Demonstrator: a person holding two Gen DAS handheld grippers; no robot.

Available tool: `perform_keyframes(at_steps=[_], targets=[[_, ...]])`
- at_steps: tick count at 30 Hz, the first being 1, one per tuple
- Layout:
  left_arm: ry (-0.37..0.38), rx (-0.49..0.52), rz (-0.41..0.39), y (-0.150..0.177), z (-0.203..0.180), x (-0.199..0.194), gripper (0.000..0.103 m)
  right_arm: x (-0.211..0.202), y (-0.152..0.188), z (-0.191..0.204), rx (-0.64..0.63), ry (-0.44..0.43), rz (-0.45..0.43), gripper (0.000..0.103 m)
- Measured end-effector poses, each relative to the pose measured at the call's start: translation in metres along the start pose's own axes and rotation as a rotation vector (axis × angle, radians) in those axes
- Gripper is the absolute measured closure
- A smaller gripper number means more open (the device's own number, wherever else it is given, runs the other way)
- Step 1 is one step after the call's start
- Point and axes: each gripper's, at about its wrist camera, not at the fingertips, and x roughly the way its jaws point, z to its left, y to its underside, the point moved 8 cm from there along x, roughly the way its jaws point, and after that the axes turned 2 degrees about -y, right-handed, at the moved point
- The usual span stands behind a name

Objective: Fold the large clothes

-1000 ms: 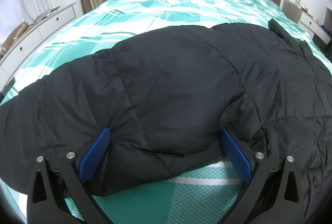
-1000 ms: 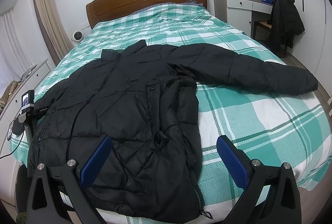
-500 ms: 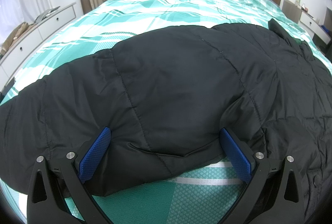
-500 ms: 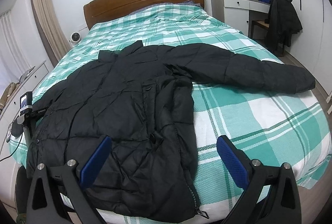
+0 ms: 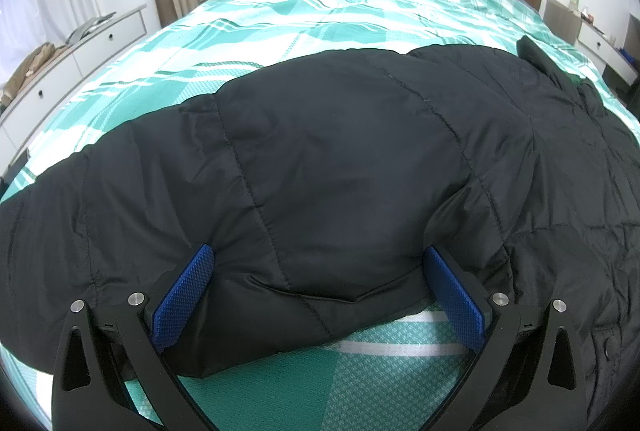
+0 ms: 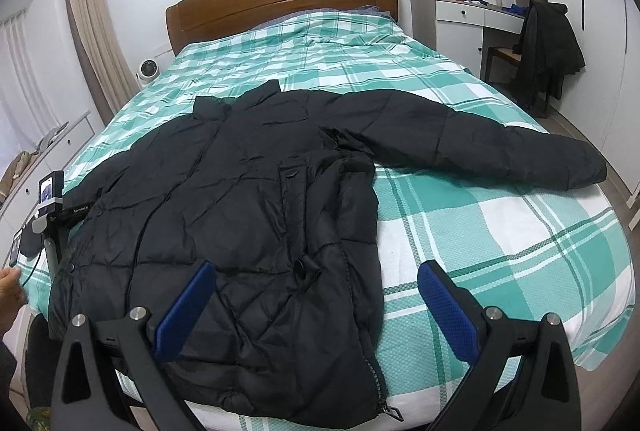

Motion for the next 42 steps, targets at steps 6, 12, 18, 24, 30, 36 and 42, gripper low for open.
perform_keyframes(at_steps=[6,12,18,24,30,36,42], targets=[[0.000,-0.001,0.000,0.000,0.000,0.000,0.000,-0.003,-0.001,-0.002,-0.003,0.016,-0.008,0.000],[0.000,0.000,0.000,0.000,0.000,0.000,0.000,0.000,-0.001,-0.023,0.024,0.053,-0.001,0.000],[-0.005,0.003,0.012,0.000,0.001,0.001,0.000,0.008,-0.013,-0.057,0.065,0.086,-0.010,0.000],[0.004,0.030,0.054,-0.002,0.002,-0.013,0.001,0.020,-0.035,-0.125,0.186,0.098,-0.041,0.000],[0.067,0.035,-0.073,-0.005,-0.007,-0.093,0.001,0.050,-0.043,-0.242,0.506,0.053,-0.071,0.000],[0.162,0.009,-0.161,-0.002,-0.026,-0.174,0.001,0.089,-0.042,-0.352,0.831,0.086,-0.137,0.000],[0.193,-0.058,-0.150,0.032,-0.032,-0.208,0.001,0.091,-0.075,-0.377,0.788,0.259,-0.174,0.085]])
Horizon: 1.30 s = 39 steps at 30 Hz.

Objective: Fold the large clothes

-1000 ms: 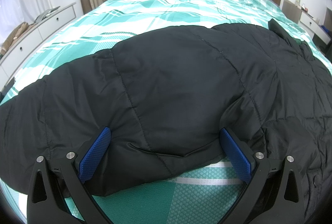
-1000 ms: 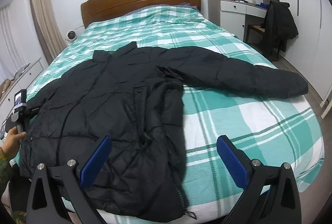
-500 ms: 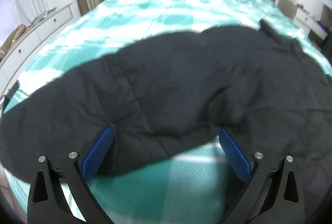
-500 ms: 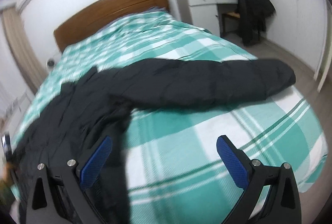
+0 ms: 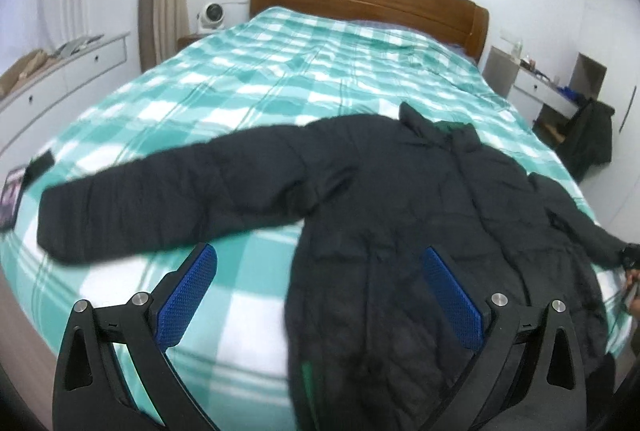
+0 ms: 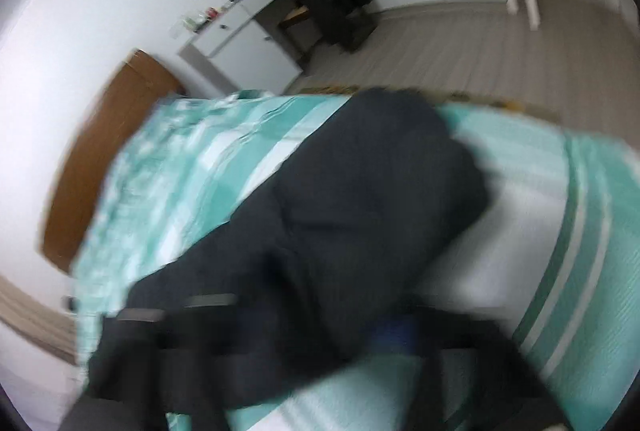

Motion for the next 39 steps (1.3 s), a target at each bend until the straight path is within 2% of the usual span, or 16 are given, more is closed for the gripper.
perform_keyframes(at_steps=[1,3,6,8,12,16,21,23,27,28,29,31,34,36,38,39], targets=[[-0.001,-0.016,0.009,0.007,0.001,-0.003,0.001,-0.011,-0.004,0.018,-0.051,-0.022,-0.028,0.091],[0.002,-0.036,0.017,0.016,0.001,-0.005,0.001,-0.042,-0.007,0.070,-0.231,-0.096,-0.086,0.092],[0.016,-0.067,0.029,0.025,0.002,-0.002,0.001,-0.110,0.023,0.171,-0.566,-0.232,-0.172,0.092],[0.018,-0.077,0.042,0.029,0.001,0.004,0.001,-0.158,0.061,0.236,-0.777,-0.338,-0.227,0.092],[0.046,-0.087,0.034,0.030,-0.007,0.001,0.001,-0.224,0.148,0.325,-1.050,-0.540,-0.263,0.092],[0.072,-0.076,0.015,0.034,-0.014,-0.010,0.001,-0.241,0.234,0.373,-1.189,-0.672,-0.174,0.092],[0.075,-0.094,0.022,0.047,-0.005,-0.019,0.001,-0.228,0.334,0.382,-1.307,-0.727,-0.017,0.092],[0.067,-0.102,0.024,0.051,0.002,-0.022,0.001,-0.218,0.376,0.372,-1.360,-0.722,0.061,0.092],[0.053,-0.126,0.029,0.060,0.014,-0.027,0.001,-0.206,0.429,0.337,-1.401,-0.690,0.181,0.087],[0.051,-0.133,0.034,0.061,0.016,-0.026,0.001,-0.201,0.440,0.328,-1.409,-0.679,0.224,0.074],[0.052,-0.137,0.038,0.062,0.016,-0.025,0.001,-0.199,0.449,0.316,-1.414,-0.675,0.264,0.042],[0.063,-0.145,0.047,0.063,0.013,-0.022,0.001,-0.204,0.461,0.302,-1.410,-0.712,0.299,0.004],[0.106,-0.144,0.054,0.059,0.000,-0.019,0.001,-0.229,0.462,0.287,-1.435,-0.750,0.270,0.004],[0.170,-0.138,0.063,0.055,-0.018,-0.016,0.001,-0.243,0.462,0.275,-1.439,-0.757,0.241,0.004],[0.290,-0.123,0.095,0.051,-0.047,-0.011,0.001,-0.251,0.455,0.260,-1.418,-0.736,0.229,0.004],[0.372,-0.106,0.139,0.051,-0.070,-0.005,0.001,-0.251,0.451,0.255,-1.402,-0.722,0.229,0.004]])
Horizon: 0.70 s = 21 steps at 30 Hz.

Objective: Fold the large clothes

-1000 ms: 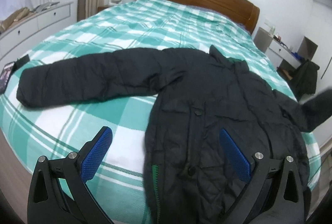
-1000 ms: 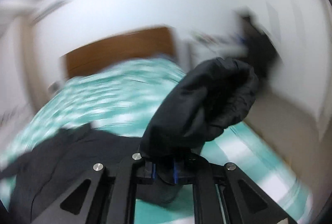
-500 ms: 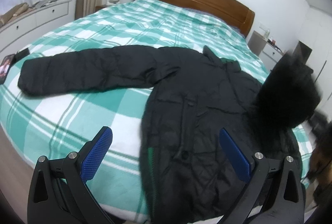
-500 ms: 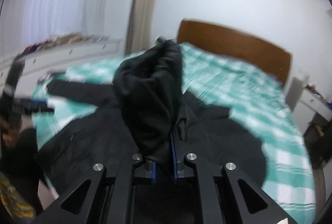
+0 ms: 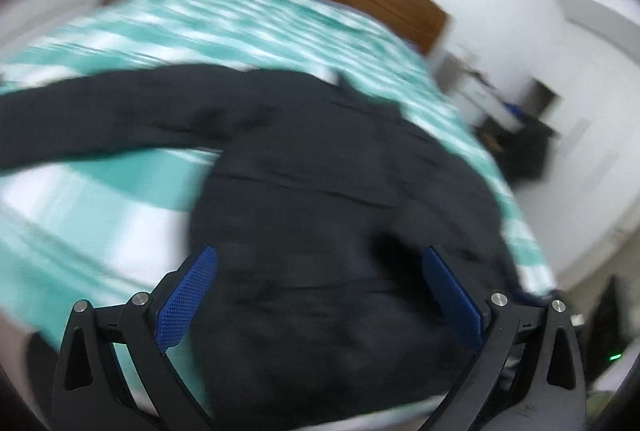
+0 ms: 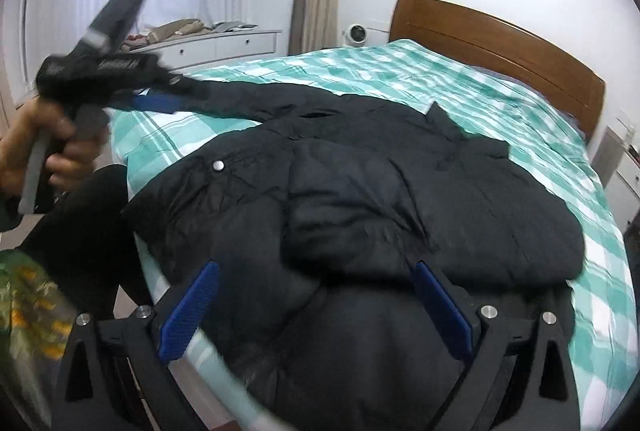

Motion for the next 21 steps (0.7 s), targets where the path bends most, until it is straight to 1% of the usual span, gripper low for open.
perform_keyframes(at_steps=[1,3,4,5,6,7,8,9,11,12,13,16,19,21], targets=[[0.062,0.016,0.058,0.002,-0.018,0.015,0.001,-0.003,0.002,-0.004,0.025,0.009,0.003,0.004],[0.132,0.059,0.139,0.008,-0.044,0.047,0.001,-0.009,0.011,-0.013,0.093,0.020,0.008,0.004],[0.119,0.079,0.162,0.010,-0.051,0.061,0.001,-0.012,0.016,-0.018,0.135,0.024,0.009,0.004],[0.079,0.101,0.191,0.012,-0.057,0.080,0.004,-0.014,0.019,-0.023,0.170,0.029,0.009,0.004],[0.048,0.116,0.211,0.013,-0.061,0.095,0.020,-0.016,0.023,-0.029,0.197,0.038,0.010,0.004],[0.038,0.124,0.225,0.013,-0.065,0.105,0.037,-0.018,0.024,-0.033,0.211,0.046,0.009,0.003],[0.036,0.118,0.241,0.012,-0.067,0.113,0.076,-0.022,0.025,-0.037,0.221,0.059,0.007,0.003],[0.042,0.092,0.254,0.007,-0.070,0.118,0.086,-0.026,0.027,-0.042,0.228,0.071,0.003,0.004],[0.034,0.119,0.221,-0.011,-0.078,0.118,0.091,-0.037,0.031,-0.051,0.237,0.094,-0.007,0.004],[0.021,0.171,0.181,-0.030,-0.086,0.114,0.091,-0.041,0.032,-0.056,0.244,0.101,-0.012,0.004],[0.016,0.196,0.155,-0.045,-0.090,0.112,0.091,-0.043,0.032,-0.061,0.251,0.108,-0.015,0.003],[-0.009,0.227,0.074,-0.107,-0.095,0.108,0.091,-0.050,0.033,-0.085,0.290,0.132,-0.021,0.004],[-0.063,0.226,0.017,-0.164,-0.082,0.124,0.091,-0.053,0.026,-0.116,0.333,0.171,-0.044,0.004],[-0.114,0.225,0.004,-0.191,-0.064,0.145,0.091,-0.052,0.016,-0.140,0.359,0.192,-0.064,0.004]])
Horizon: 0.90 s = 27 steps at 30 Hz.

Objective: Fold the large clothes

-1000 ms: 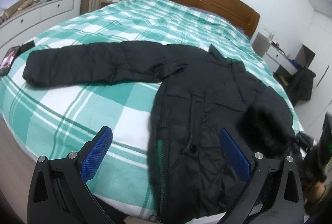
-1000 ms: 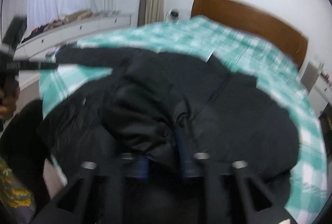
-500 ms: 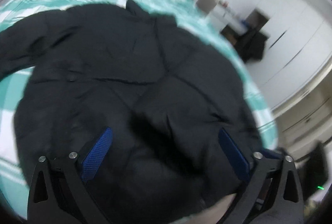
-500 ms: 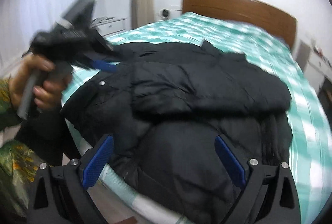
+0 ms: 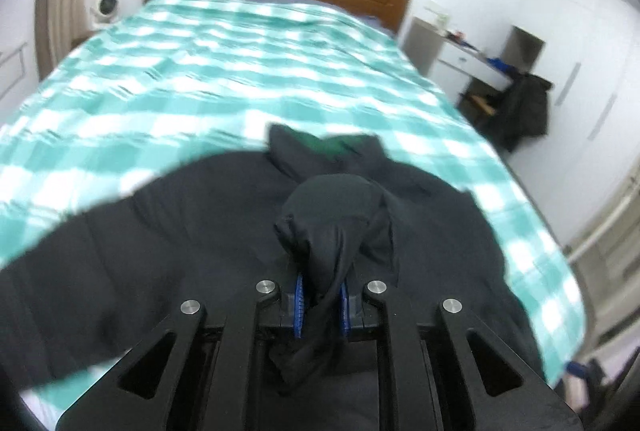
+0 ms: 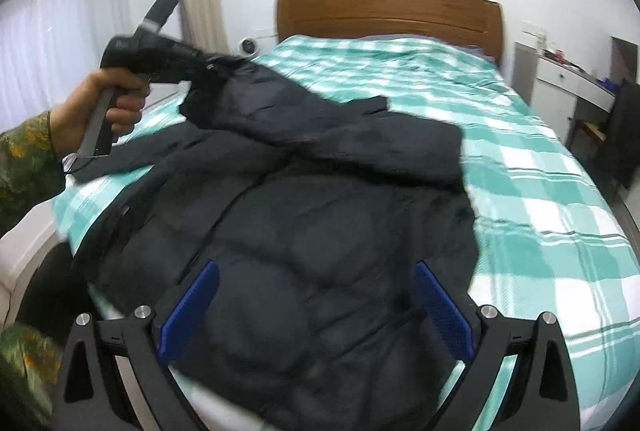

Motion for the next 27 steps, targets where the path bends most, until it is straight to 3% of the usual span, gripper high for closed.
perform_keyframes(at_steps=[3,5,9,10,11,12,13,15,19,23,24,27], targets=[[-0.084,0.013,0.027,-0.008,0.032,0.039,0.091,0.014,-0.029,-0.023,0.016,0.020,-0.016,0.004],[-0.131,-0.002,0.076,0.005,0.059,0.066,0.089,0.022,-0.045,-0.039,0.020,0.037,-0.024,0.004],[-0.179,-0.083,0.175,0.038,0.094,0.096,0.069,0.061,-0.091,-0.079,0.060,0.035,-0.026,0.004],[-0.175,-0.102,0.168,0.038,0.097,0.092,0.061,0.073,-0.101,-0.087,0.072,0.024,-0.014,0.013],[-0.161,-0.120,0.159,0.039,0.098,0.085,0.049,0.090,-0.112,-0.097,0.081,0.027,0.011,0.044],[-0.150,-0.136,0.150,0.039,0.099,0.077,0.041,0.106,-0.120,-0.106,0.085,0.047,0.040,0.062],[-0.142,-0.154,0.117,0.036,0.098,0.065,0.038,0.119,-0.127,-0.111,0.092,0.056,0.059,0.076],[-0.125,-0.161,0.051,0.030,0.095,0.047,0.034,0.150,-0.141,-0.122,0.126,0.039,0.099,0.075],[-0.096,-0.058,0.005,0.023,0.068,0.047,0.036,0.216,-0.134,-0.119,0.174,-0.031,0.232,0.074],[-0.123,-0.015,0.179,0.053,0.065,0.103,0.067,0.280,-0.078,-0.110,0.187,-0.011,0.443,0.075],[-0.124,-0.038,0.201,0.063,0.070,0.112,0.068,0.282,-0.077,-0.110,0.182,-0.007,0.435,0.075],[-0.111,-0.061,0.168,0.074,0.075,0.117,0.068,0.276,-0.085,-0.112,0.215,-0.019,0.458,0.074]])
